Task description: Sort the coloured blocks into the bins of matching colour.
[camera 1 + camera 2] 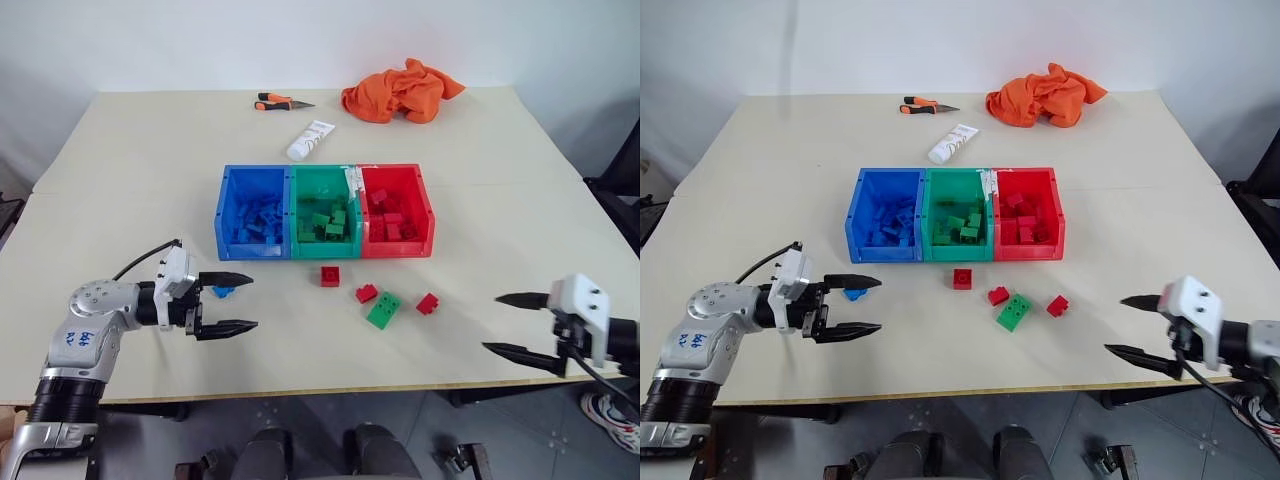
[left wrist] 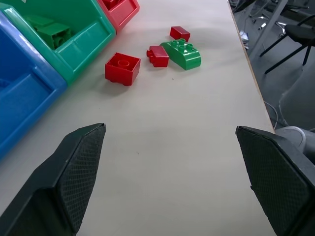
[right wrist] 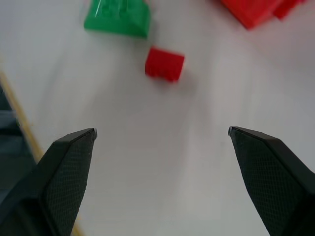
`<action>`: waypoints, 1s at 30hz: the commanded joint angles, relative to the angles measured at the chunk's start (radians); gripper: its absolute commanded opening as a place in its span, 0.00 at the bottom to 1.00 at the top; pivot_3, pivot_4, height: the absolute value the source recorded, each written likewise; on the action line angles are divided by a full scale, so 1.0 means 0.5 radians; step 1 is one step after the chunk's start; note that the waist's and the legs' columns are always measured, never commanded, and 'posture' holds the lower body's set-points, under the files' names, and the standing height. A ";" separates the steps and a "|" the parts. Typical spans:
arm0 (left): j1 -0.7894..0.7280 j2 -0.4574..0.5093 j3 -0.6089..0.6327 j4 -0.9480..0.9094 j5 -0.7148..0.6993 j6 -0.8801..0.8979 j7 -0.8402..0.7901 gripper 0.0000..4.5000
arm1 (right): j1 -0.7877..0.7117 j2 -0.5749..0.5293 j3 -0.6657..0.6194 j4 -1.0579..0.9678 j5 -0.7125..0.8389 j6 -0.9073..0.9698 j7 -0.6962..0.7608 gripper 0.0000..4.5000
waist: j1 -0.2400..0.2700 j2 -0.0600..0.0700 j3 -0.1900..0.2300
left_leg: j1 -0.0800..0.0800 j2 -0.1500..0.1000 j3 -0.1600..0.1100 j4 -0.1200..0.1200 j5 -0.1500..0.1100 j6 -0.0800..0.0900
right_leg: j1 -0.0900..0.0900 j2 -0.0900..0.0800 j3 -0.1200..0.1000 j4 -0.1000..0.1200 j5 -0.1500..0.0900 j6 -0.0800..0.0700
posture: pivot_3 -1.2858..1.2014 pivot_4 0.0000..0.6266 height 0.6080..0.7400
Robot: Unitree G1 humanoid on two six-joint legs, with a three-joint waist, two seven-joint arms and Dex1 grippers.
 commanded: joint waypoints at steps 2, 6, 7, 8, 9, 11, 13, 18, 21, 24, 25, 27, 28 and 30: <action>0.148 0.042 0.124 -0.207 -0.085 0.058 0.055 1.00 | -0.314 0.104 0.258 0.231 -0.113 -0.116 -0.016 1.00 | -0.001 0.003 0.002 | 0.000 0.000 0.000 0.000 0.000 0.000 | 0.000 0.000 0.000 -0.001 0.000 0.000 | 0.52 0.24 1.00; 0.258 0.041 0.192 -0.313 -0.113 0.093 0.108 1.00 | -0.553 0.200 0.433 0.488 -0.208 -0.232 0.000 1.00 | -0.002 0.005 0.003 | -0.001 0.000 0.000 0.000 0.000 -0.001 | -0.003 0.000 0.000 0.001 0.000 0.000 | 0.52 0.24 1.00; 0.278 0.038 0.209 -0.333 -0.120 0.097 0.125 1.00 | -0.598 0.224 0.465 0.556 -0.232 -0.273 0.004 1.00 | -0.001 0.005 0.003 | -0.002 0.000 0.000 0.000 0.000 -0.001 | -0.004 0.000 0.000 0.003 0.000 0.000 | 0.52 0.24 1.00; 0.293 0.034 0.223 -0.350 -0.127 0.100 0.141 1.00 | -0.642 0.248 0.494 0.624 -0.254 -0.314 0.006 1.00 | 0.003 0.006 0.004 | -0.002 0.000 0.000 0.000 0.000 -0.001 | -0.004 0.000 -0.001 0.003 0.000 0.000 | 0.52 0.24 1.00; 0.306 0.032 0.233 -0.363 -0.133 0.104 0.152 1.00 | -0.685 0.273 0.517 0.682 -0.272 -0.346 0.004 1.00 | 0.002 0.006 0.004 | -0.003 0.000 0.000 0.000 0.000 -0.001 | -0.005 0.000 -0.001 0.003 0.000 0.000 | 0.52 0.24 1.00; 0.332 0.034 0.250 -0.383 -0.142 0.109 0.159 1.00 | -0.768 0.328 0.552 0.781 -0.290 -0.397 0.000 1.00 | -0.001 0.007 0.004 | -0.003 0.000 0.000 0.000 0.001 -0.001 | -0.005 0.000 -0.001 0.003 0.000 0.000 | 0.52 0.24 1.00; 0.350 0.037 0.269 -0.393 -0.148 0.114 0.172 1.00 | -0.836 0.369 0.598 0.875 -0.318 -0.440 0.018 1.00 | -0.003 0.007 0.004 | -0.003 0.000 0.000 0.000 0.001 -0.001 | -0.005 0.000 -0.001 0.003 0.000 0.000 | 0.52 0.24 1.00; 0.358 0.037 0.284 -0.372 -0.134 0.107 0.191 1.00 | -0.888 0.431 0.668 0.958 -0.345 -0.516 0.066 0.86 | -0.003 0.009 0.006 | -0.003 0.000 0.000 0.000 0.001 -0.002 | -0.006 0.000 -0.003 0.005 0.000 0.000 | 0.52 0.24 1.00; 0.330 0.022 0.272 -0.361 -0.131 0.107 0.211 1.00 | -0.899 0.460 0.660 0.965 -0.340 -0.533 0.043 0.65 | -0.014 0.009 0.006 | -0.002 0.001 0.000 0.000 0.001 -0.002 | -0.006 0.000 -0.003 0.006 0.000 0.000 | 0.52 0.24 1.00; 0.297 0.010 0.249 -0.338 -0.119 0.102 0.222 1.00 | -0.879 0.471 0.635 0.902 -0.317 -0.518 0.017 0.43 | -0.012 0.009 0.006 | -0.002 0.001 0.000 0.000 0.001 -0.003 | -0.006 0.000 -0.003 0.007 0.000 0.000 | 0.52 0.24 1.00; 0.287 0.007 0.242 -0.331 -0.117 0.101 0.225 1.00 | -0.868 0.471 0.621 0.864 -0.301 -0.499 0.004 0.34 | -0.011 0.009 0.006 | -0.002 0.001 0.000 0.000 0.001 -0.003 | -0.006 0.000 -0.003 0.007 0.000 0.000 | 0.52 0.24 1.00; 0.264 0.000 0.233 -0.309 -0.112 0.098 0.228 1.00 | -0.843 0.464 0.579 0.760 -0.260 -0.445 -0.037 0.20 | -0.005 0.009 0.006 | -0.002 0.001 0.000 0.001 0.001 -0.003 | -0.006 0.000 -0.003 0.007 0.000 0.000 | 0.52 0.24 1.00; 0.255 -0.002 0.230 -0.297 -0.110 0.094 0.227 1.00 | -0.827 0.454 0.550 0.683 -0.228 -0.400 -0.061 0.12 | -0.004 0.009 0.006 | -0.002 0.001 0.000 0.000 0.001 -0.003 | -0.007 0.000 -0.003 0.007 0.000 0.000 | 0.52 0.24 1.00; 0.239 -0.002 0.226 -0.273 -0.109 0.089 0.221 1.00 | -0.816 0.441 0.493 0.536 -0.171 -0.291 -0.129 0.01 | -0.001 0.011 0.007 | -0.005 0.000 0.000 0.000 0.001 -0.003 | -0.009 0.000 -0.003 0.007 0.000 0.000 | 0.52 0.24 1.00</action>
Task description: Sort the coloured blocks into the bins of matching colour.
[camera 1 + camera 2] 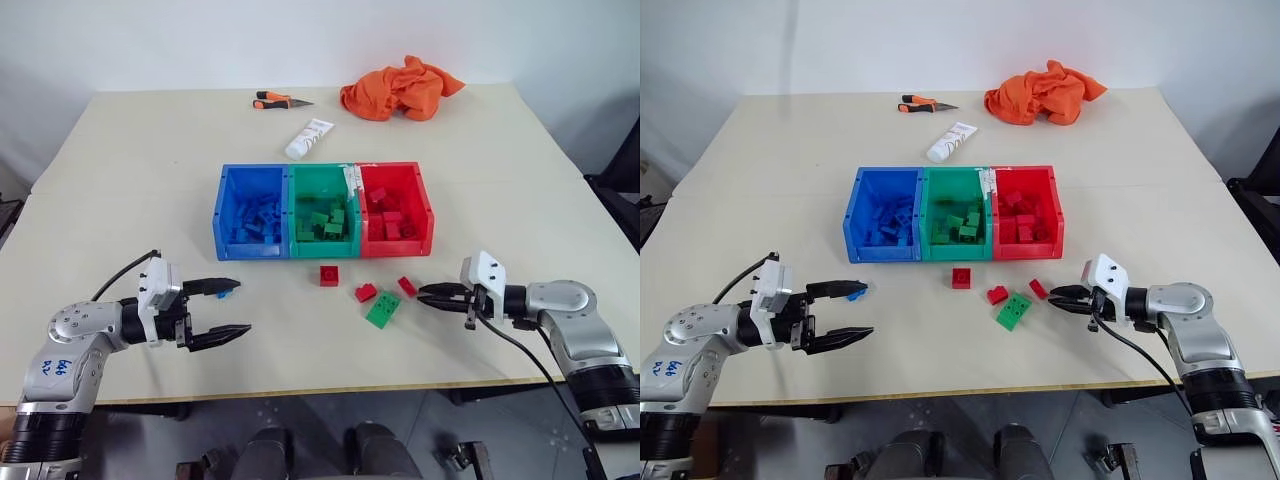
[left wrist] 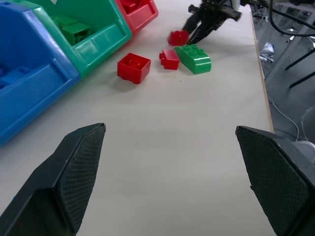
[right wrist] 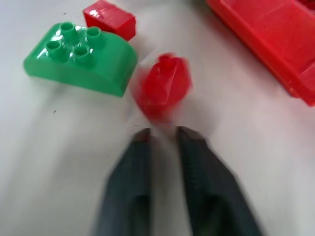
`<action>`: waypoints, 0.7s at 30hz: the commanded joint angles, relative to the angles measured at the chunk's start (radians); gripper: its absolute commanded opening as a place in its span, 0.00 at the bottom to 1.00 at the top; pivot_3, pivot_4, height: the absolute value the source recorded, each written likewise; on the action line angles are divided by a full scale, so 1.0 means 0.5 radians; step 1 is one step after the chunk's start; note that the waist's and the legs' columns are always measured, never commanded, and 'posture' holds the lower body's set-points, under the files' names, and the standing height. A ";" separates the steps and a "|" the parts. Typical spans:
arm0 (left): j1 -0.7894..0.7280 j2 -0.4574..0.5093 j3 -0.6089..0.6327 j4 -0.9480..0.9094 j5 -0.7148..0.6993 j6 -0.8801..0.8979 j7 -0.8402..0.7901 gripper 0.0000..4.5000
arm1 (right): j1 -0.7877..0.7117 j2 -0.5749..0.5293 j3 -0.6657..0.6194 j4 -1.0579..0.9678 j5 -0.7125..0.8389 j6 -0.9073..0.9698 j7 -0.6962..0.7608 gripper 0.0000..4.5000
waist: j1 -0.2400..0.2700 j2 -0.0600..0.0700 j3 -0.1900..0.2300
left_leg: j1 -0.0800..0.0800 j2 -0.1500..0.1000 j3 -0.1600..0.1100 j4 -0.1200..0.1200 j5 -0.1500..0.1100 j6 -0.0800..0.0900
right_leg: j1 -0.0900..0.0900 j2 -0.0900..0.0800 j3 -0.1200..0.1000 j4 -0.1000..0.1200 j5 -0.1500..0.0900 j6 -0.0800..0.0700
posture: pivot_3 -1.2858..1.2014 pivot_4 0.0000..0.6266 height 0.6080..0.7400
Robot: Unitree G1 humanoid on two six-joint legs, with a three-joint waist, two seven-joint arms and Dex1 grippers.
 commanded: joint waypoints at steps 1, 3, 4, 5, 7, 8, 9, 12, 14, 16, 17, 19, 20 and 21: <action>-0.042 0.003 0.008 0.019 -0.013 -0.035 -0.013 1.00 | 0.000 -0.024 -0.160 -0.296 0.143 0.168 -0.119 0.01 | 0.000 0.001 0.001 | -0.001 0.000 0.000 0.000 0.000 0.000 | -0.001 0.000 0.000 0.000 0.000 0.000 | 0.52 0.24 1.00; -0.050 0.002 0.005 0.034 -0.010 -0.041 -0.017 1.00 | -0.009 -0.018 -0.194 -0.393 0.189 0.251 -0.169 0.01 | -0.002 0.002 0.001 | -0.002 0.000 0.000 0.000 0.000 -0.001 | -0.002 0.000 0.000 0.002 0.000 0.000 | 0.52 0.24 1.00; -0.055 0.002 0.002 0.047 -0.006 -0.048 -0.020 1.00 | -0.029 -0.015 -0.220 -0.458 0.228 0.326 -0.205 0.01 | -0.003 0.002 0.001 | -0.002 0.000 0.000 0.000 0.000 -0.001 | -0.003 0.000 0.000 0.002 0.000 0.000 | 0.52 0.24 1.00; -0.059 0.003 -0.001 0.057 -0.004 -0.053 -0.023 1.00 | -0.041 -0.013 -0.236 -0.502 0.255 0.381 -0.231 0.01 | -0.003 0.002 0.001 | -0.002 0.000 0.000 -0.001 0.000 -0.001 | -0.003 0.000 0.000 0.002 0.000 0.000 | 0.52 0.24 1.00; -0.099 -0.005 -0.014 0.105 0.009 -0.077 -0.025 1.00 | -0.078 -0.057 -0.257 -0.589 0.269 0.466 -0.261 0.01 | -0.001 0.002 0.001 | -0.002 0.000 0.000 0.000 0.000 -0.001 | -0.004 0.000 0.000 0.002 0.000 0.000 | 0.52 0.24 1.00; -0.120 -0.009 -0.020 0.126 0.015 -0.086 -0.025 1.00 | -0.084 -0.074 -0.258 -0.610 0.260 0.477 -0.263 0.01 | 0.001 0.002 0.001 | -0.003 0.000 0.000 0.000 0.000 -0.001 | -0.004 0.000 0.000 0.002 0.000 0.000 | 0.52 0.24 1.00; -0.133 -0.012 -0.025 0.142 0.019 -0.093 -0.024 1.00 | -0.078 -0.080 -0.267 -0.645 0.257 0.501 -0.289 0.01 | 0.003 0.002 0.001 | -0.003 0.000 0.000 0.000 0.000 -0.001 | -0.004 0.000 0.000 0.002 0.000 0.000 | 0.52 0.24 1.00; -0.154 -0.018 -0.036 0.170 0.032 -0.108 -0.026 1.00 | -0.044 -0.148 -0.198 -0.715 0.201 0.727 -0.358 0.04 | 0.004 0.002 0.001 | -0.003 -0.001 0.000 -0.001 0.000 0.000 | -0.004 -0.001 0.000 0.001 0.000 0.000 | 0.52 0.24 1.00; -0.161 -0.023 -0.040 0.168 0.032 -0.106 -0.019 1.00 | 0.002 -0.172 -0.185 -0.751 0.197 0.757 -0.357 0.14 | 0.006 0.001 0.001 | -0.005 -0.001 0.000 -0.001 0.000 0.000 | -0.004 -0.002 0.000 0.000 0.000 0.000 | 0.52 0.24 1.00; -0.159 -0.024 -0.039 0.167 0.032 -0.108 -0.016 1.00 | 0.042 -0.167 -0.203 -0.773 0.206 0.760 -0.371 0.29 | 0.004 0.002 0.001 | -0.006 -0.001 0.000 -0.001 -0.001 0.001 | -0.006 -0.002 0.000 -0.001 0.000 0.000 | 0.52 0.24 1.00; -0.157 -0.023 -0.038 0.167 0.032 -0.110 -0.015 1.00 | 0.062 -0.171 -0.210 -0.774 0.203 0.764 -0.376 0.36 | 0.003 0.002 0.001 | -0.007 -0.001 0.000 -0.001 -0.001 0.001 | -0.007 -0.002 0.000 -0.001 0.000 0.000 | 0.52 0.24 1.00; -0.151 -0.021 -0.037 0.165 0.028 -0.111 -0.016 1.00 | 0.097 -0.178 -0.222 -0.774 0.201 0.756 -0.376 0.53 | -0.002 0.002 0.001 | -0.007 -0.001 0.000 -0.001 -0.001 0.001 | -0.008 -0.002 0.000 0.000 0.000 0.000 | 0.52 0.24 1.00; -0.147 -0.021 -0.035 0.160 0.025 -0.109 -0.015 1.00 | 0.119 -0.183 -0.228 -0.771 0.195 0.750 -0.379 0.60 | -0.004 0.002 0.001 | -0.007 -0.001 0.000 -0.001 -0.001 0.001 | -0.008 -0.002 0.000 0.000 0.000 0.000 | 0.52 0.24 1.00; -0.144 -0.020 -0.032 0.156 0.021 -0.108 -0.016 1.00 | 0.146 -0.190 -0.233 -0.770 0.192 0.746 -0.376 0.67 | -0.002 0.002 0.001 | -0.007 -0.001 0.000 -0.002 0.000 0.000 | -0.008 -0.001 0.000 0.001 0.000 0.000 | 0.52 0.24 1.00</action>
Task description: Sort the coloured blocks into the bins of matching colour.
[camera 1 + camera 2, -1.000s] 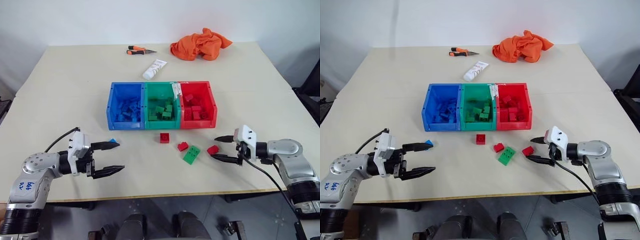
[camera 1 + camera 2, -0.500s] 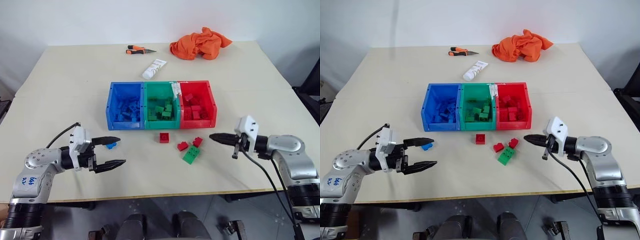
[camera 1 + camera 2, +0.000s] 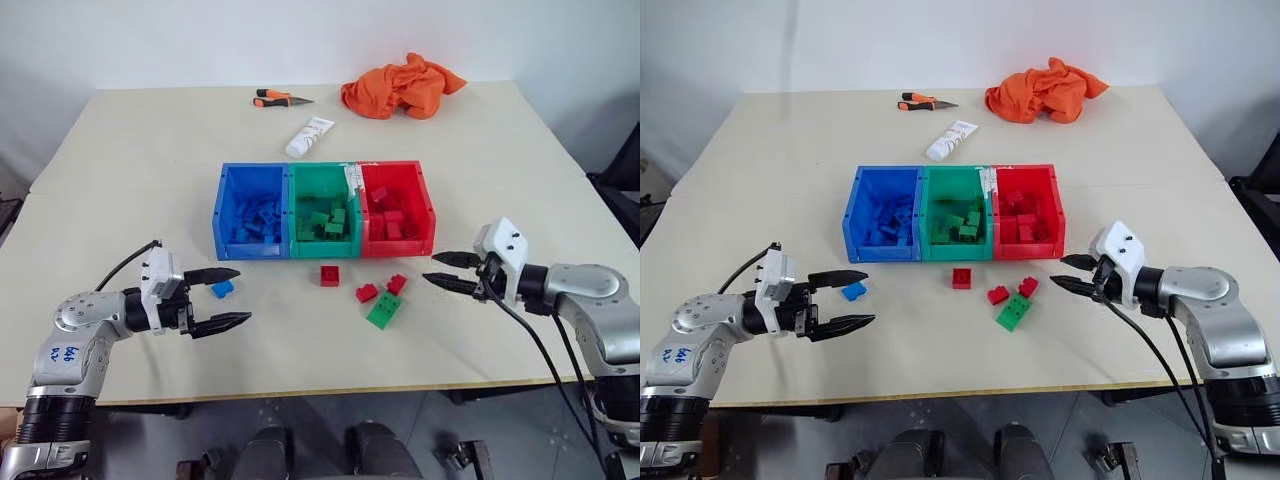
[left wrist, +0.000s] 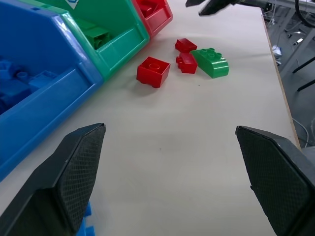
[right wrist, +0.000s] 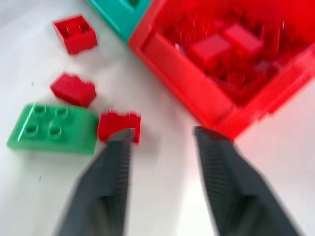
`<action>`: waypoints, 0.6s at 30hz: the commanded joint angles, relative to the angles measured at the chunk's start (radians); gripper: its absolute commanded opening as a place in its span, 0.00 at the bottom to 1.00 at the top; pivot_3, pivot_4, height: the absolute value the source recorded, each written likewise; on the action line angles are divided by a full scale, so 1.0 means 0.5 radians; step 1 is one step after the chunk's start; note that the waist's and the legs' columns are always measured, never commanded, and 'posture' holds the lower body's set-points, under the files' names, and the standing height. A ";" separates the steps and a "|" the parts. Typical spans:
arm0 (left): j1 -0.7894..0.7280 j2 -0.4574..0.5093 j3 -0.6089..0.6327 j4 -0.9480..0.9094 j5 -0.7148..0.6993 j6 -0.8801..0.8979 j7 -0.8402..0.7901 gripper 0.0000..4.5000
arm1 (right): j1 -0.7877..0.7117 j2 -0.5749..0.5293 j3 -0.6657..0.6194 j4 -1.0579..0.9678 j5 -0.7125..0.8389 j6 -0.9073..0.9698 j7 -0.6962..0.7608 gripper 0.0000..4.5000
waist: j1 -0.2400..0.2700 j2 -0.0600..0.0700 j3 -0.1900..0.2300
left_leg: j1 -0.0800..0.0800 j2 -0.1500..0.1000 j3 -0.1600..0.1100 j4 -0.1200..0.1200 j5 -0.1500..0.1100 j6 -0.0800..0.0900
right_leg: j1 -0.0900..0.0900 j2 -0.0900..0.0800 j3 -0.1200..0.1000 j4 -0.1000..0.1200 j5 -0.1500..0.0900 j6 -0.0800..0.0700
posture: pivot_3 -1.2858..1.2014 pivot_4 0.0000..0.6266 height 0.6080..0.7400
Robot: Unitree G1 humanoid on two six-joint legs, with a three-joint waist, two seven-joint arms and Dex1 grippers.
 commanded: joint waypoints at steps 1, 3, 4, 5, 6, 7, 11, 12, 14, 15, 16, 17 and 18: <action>0.006 0.002 0.021 -0.038 -0.017 -0.021 -0.004 1.00 | 0.070 -0.055 -0.059 -0.067 0.000 -0.031 0.002 0.76 | 0.004 0.000 0.000 | 0.000 0.000 0.000 0.000 0.000 0.000 | 0.000 0.000 0.000 0.001 0.000 0.000 | 0.52 0.24 1.00; 0.013 0.007 0.029 -0.041 -0.024 -0.020 -0.009 1.00 | 0.102 -0.060 -0.064 -0.057 -0.007 -0.045 0.001 0.90 | 0.006 0.000 0.000 | 0.000 0.000 0.000 0.000 0.000 0.000 | -0.001 0.000 0.000 0.001 0.000 0.000 | 0.52 0.24 1.00; 0.020 0.012 0.038 -0.036 -0.028 -0.023 -0.015 1.00 | 0.120 -0.064 -0.063 -0.052 -0.012 -0.052 0.003 0.97 | 0.006 0.000 0.000 | 0.000 0.000 0.000 0.000 0.000 0.000 | 0.000 0.000 0.000 0.001 0.000 0.000 | 0.52 0.24 1.00; 0.029 0.018 0.050 -0.026 -0.031 -0.032 -0.025 1.00 | 0.139 -0.068 -0.061 -0.050 -0.014 -0.053 0.007 0.99 | 0.005 0.000 0.000 | 0.000 0.000 0.000 0.001 0.000 0.000 | 0.000 0.000 0.000 0.001 0.000 0.000 | 0.52 0.24 1.00; 0.036 0.023 0.061 -0.016 -0.031 -0.042 -0.032 1.00 | 0.153 -0.070 -0.058 -0.050 -0.013 -0.053 0.010 0.99 | 0.004 0.000 0.000 | 0.000 0.000 0.000 0.001 0.000 0.000 | 0.000 0.000 0.000 0.001 0.000 0.000 | 0.52 0.24 1.00; 0.041 0.026 0.068 -0.009 -0.031 -0.048 -0.036 1.00 | 0.161 -0.070 -0.057 -0.051 -0.011 -0.053 0.011 0.99 | 0.003 0.000 0.000 | 0.000 0.000 0.000 0.000 0.000 0.000 | 0.000 0.000 0.000 0.001 0.000 0.000 | 0.52 0.24 1.00; 0.053 0.026 0.117 0.074 -0.006 -0.126 -0.035 1.00 | 0.153 0.004 -0.020 0.036 -0.036 -0.119 -0.028 0.99 | 0.004 0.000 0.000 | 0.000 0.000 0.000 0.000 0.000 0.000 | 0.000 0.000 0.000 0.001 0.000 0.000 | 0.52 0.24 1.00; 0.053 0.023 0.124 0.087 -0.006 -0.140 -0.033 1.00 | 0.149 0.020 -0.011 0.057 -0.041 -0.134 -0.036 0.99 | 0.004 0.000 0.000 | 0.000 0.000 0.000 0.000 0.000 0.000 | 0.000 0.000 0.000 0.001 0.000 0.000 | 0.52 0.24 1.00; 0.049 -0.012 0.144 0.091 -0.016 -0.195 -0.010 1.00 | 0.123 0.062 0.018 0.134 -0.069 -0.182 -0.052 0.99 | 0.004 0.000 0.000 | 0.001 0.000 0.000 0.001 0.000 0.000 | 0.000 0.000 0.000 0.001 0.000 0.000 | 0.52 0.24 1.00; 0.055 -0.016 0.138 0.074 -0.020 -0.180 0.005 1.00 | 0.097 0.095 0.043 0.188 -0.092 -0.216 -0.059 0.99 | 0.003 0.000 0.000 | 0.001 0.000 0.000 0.001 0.000 0.000 | 0.000 0.000 0.000 0.002 0.000 0.000 | 0.52 0.24 1.00; 0.063 -0.025 0.133 0.047 -0.024 -0.169 0.019 1.00 | 0.067 0.125 0.071 0.233 -0.105 -0.238 -0.055 0.99 | 0.002 0.000 0.000 | 0.001 0.000 0.000 0.001 0.000 0.000 | 0.000 0.000 0.000 0.002 0.000 0.000 | 0.52 0.24 1.00; 0.069 -0.031 0.127 0.024 -0.027 -0.157 0.033 1.00 | 0.035 0.154 0.094 0.268 -0.113 -0.252 -0.055 0.99 | 0.001 0.000 0.000 | 0.001 0.000 0.000 0.001 0.000 -0.001 | 0.000 0.000 0.000 0.002 0.000 0.000 | 0.52 0.24 1.00; 0.074 -0.036 0.124 0.005 -0.030 -0.148 0.044 1.00 | 0.010 0.178 0.107 0.290 -0.116 -0.256 -0.056 0.99 | 0.001 0.000 0.000 | 0.001 0.000 0.000 0.001 0.000 -0.001 | 0.000 0.000 0.000 0.002 0.000 0.000 | 0.52 0.24 1.00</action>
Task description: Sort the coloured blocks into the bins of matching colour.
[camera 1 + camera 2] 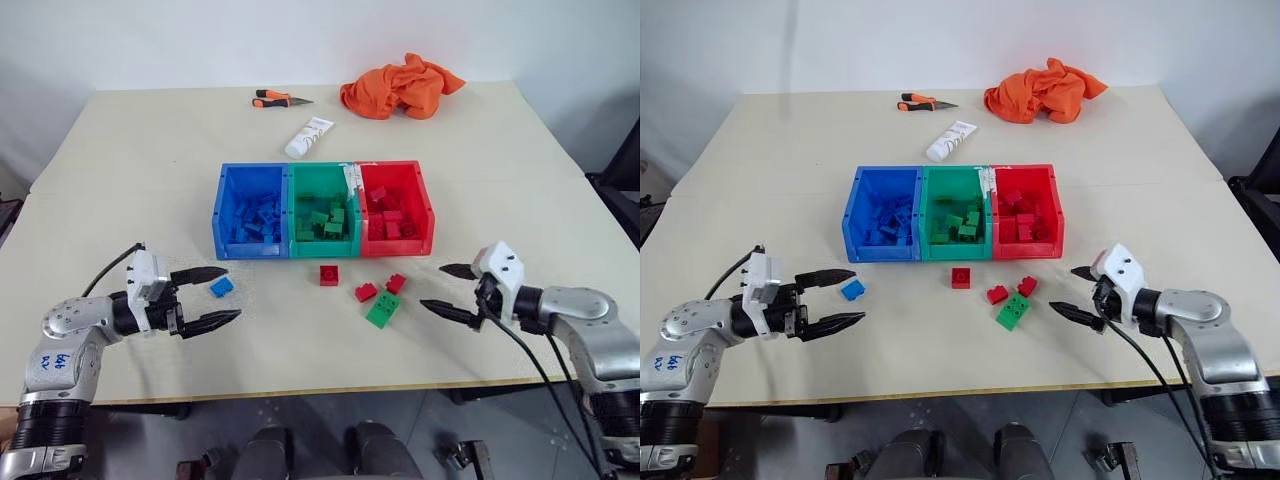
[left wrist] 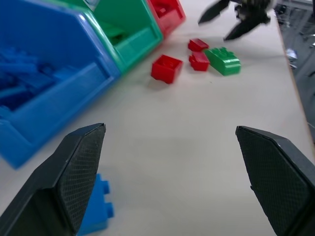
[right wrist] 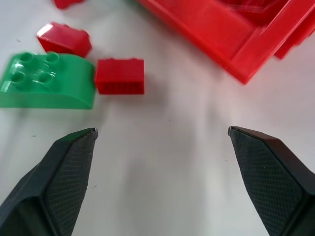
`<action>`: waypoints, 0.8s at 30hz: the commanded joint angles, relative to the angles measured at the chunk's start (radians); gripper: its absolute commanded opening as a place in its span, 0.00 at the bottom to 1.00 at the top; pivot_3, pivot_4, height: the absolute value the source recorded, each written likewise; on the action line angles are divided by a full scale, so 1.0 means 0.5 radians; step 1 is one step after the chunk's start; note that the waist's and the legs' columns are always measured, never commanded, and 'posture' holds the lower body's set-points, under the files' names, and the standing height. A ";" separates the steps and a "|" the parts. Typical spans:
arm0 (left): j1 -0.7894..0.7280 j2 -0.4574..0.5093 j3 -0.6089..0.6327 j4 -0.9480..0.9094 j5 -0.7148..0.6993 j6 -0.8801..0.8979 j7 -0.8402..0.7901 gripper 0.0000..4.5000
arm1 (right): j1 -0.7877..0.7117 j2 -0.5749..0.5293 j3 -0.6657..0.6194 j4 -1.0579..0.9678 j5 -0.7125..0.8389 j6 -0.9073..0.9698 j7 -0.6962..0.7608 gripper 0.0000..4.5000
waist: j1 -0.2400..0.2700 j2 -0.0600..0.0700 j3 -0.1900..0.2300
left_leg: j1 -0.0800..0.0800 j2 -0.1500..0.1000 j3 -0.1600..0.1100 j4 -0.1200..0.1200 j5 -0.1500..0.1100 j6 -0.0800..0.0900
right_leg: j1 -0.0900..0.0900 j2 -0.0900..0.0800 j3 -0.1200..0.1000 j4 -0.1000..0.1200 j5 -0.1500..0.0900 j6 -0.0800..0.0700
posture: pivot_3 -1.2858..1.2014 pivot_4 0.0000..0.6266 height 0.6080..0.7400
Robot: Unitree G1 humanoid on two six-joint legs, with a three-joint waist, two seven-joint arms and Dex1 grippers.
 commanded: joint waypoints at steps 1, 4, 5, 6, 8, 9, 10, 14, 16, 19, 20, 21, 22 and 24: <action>0.032 -0.020 0.020 -0.117 -0.032 0.004 0.041 1.00 | -0.093 0.064 0.039 0.061 -0.014 -0.072 0.000 0.99 | 0.000 0.000 0.000 | 0.000 0.000 0.000 0.000 0.000 0.000 | 0.000 0.000 0.000 0.001 0.000 0.000 | 0.52 0.24 1.00; 0.073 -0.016 0.032 -0.184 -0.052 0.043 0.054 1.00 | -0.153 0.128 0.099 0.108 -0.023 -0.091 0.022 0.99 | -0.001 0.000 0.000 | 0.000 0.000 0.000 0.000 0.000 0.000 | -0.001 0.000 0.000 0.001 0.000 0.000 | 0.52 0.24 1.00; 0.083 -0.015 0.036 -0.199 -0.055 0.051 0.059 1.00 | -0.164 0.143 0.112 0.124 -0.026 -0.100 0.031 0.99 | 0.000 0.000 0.000 | 0.000 0.000 0.000 0.000 0.000 -0.001 | -0.001 0.000 0.000 0.001 0.000 0.000 | 0.52 0.24 1.00; 0.091 -0.012 0.042 -0.209 -0.057 0.057 0.062 1.00 | -0.179 0.159 0.130 0.144 -0.032 -0.109 0.035 0.99 | 0.001 0.000 0.000 | 0.000 0.000 0.000 0.000 0.000 -0.001 | -0.001 0.000 0.000 0.001 0.000 0.000 | 0.52 0.24 1.00; 0.111 -0.004 0.056 -0.241 -0.066 0.076 0.071 1.00 | -0.227 0.212 0.173 0.188 -0.035 -0.134 0.048 0.99 | 0.001 0.000 0.000 | 0.000 0.000 0.000 0.000 0.000 -0.001 | -0.001 0.000 0.000 0.001 0.000 0.000 | 0.52 0.24 1.00; 0.117 -0.002 0.061 -0.252 -0.069 0.083 0.074 1.00 | -0.243 0.231 0.183 0.203 -0.038 -0.142 0.053 0.99 | 0.000 0.000 0.000 | 0.000 0.000 0.000 0.000 0.000 -0.001 | -0.001 0.000 0.000 0.001 0.000 0.000 | 0.52 0.24 1.00; 0.121 -0.002 0.063 -0.261 -0.070 0.088 0.078 1.00 | -0.254 0.245 0.189 0.215 -0.041 -0.152 0.057 0.99 | -0.001 0.000 0.000 | 0.000 0.000 0.000 0.000 0.000 -0.001 | -0.001 0.000 0.000 0.001 0.000 0.000 | 0.52 0.24 1.00; 0.130 -0.003 0.067 -0.288 -0.071 0.104 0.092 1.00 | -0.301 0.295 0.228 0.281 -0.068 -0.196 0.062 0.99 | 0.000 0.000 0.000 | 0.000 0.000 0.000 0.000 0.001 -0.001 | -0.001 0.000 0.000 0.002 0.000 0.000 | 0.52 0.24 1.00; 0.136 -0.005 0.068 -0.301 -0.070 0.109 0.099 1.00 | -0.319 0.324 0.237 0.312 -0.082 -0.216 0.056 0.99 | -0.001 0.000 0.000 | 0.000 0.000 0.000 0.000 0.001 -0.001 | -0.001 0.000 0.000 0.002 0.000 0.000 | 0.52 0.24 1.00; 0.147 -0.007 0.070 -0.325 -0.072 0.113 0.113 1.00 | -0.297 0.327 0.237 0.305 -0.095 -0.258 0.072 0.85 | -0.001 0.000 0.000 | 0.000 0.000 0.000 0.000 0.001 -0.001 | -0.001 0.000 0.000 0.002 0.000 0.000 | 0.52 0.24 1.00; 0.148 -0.007 0.071 -0.330 -0.073 0.114 0.116 1.00 | -0.287 0.323 0.231 0.292 -0.092 -0.263 0.076 0.77 | 0.000 0.000 0.000 | 0.000 0.000 0.000 0.000 0.001 -0.001 | -0.001 0.000 0.000 0.002 0.000 0.000 | 0.52 0.24 1.00; 0.148 -0.007 0.072 -0.330 -0.074 0.115 0.117 1.00 | -0.276 0.316 0.219 0.274 -0.088 -0.266 0.077 0.70 | 0.001 0.000 0.000 | 0.000 0.000 0.000 0.000 0.001 -0.001 | -0.001 0.000 -0.001 0.002 0.000 0.000 | 0.52 0.24 1.00; 0.147 -0.006 0.072 -0.328 -0.074 0.116 0.117 1.00 | -0.272 0.312 0.213 0.267 -0.088 -0.269 0.074 0.62 | 0.001 0.000 0.000 | 0.000 0.000 0.000 0.000 0.001 -0.001 | -0.001 0.000 0.000 0.002 0.000 0.000 | 0.52 0.24 1.00; 0.144 -0.005 0.069 -0.323 -0.073 0.115 0.115 1.00 | -0.229 0.285 0.184 0.194 -0.073 -0.254 0.069 0.47 | 0.001 0.000 0.000 | 0.000 0.000 0.000 0.000 0.001 -0.001 | -0.001 0.000 0.000 0.002 0.000 0.000 | 0.52 0.24 1.00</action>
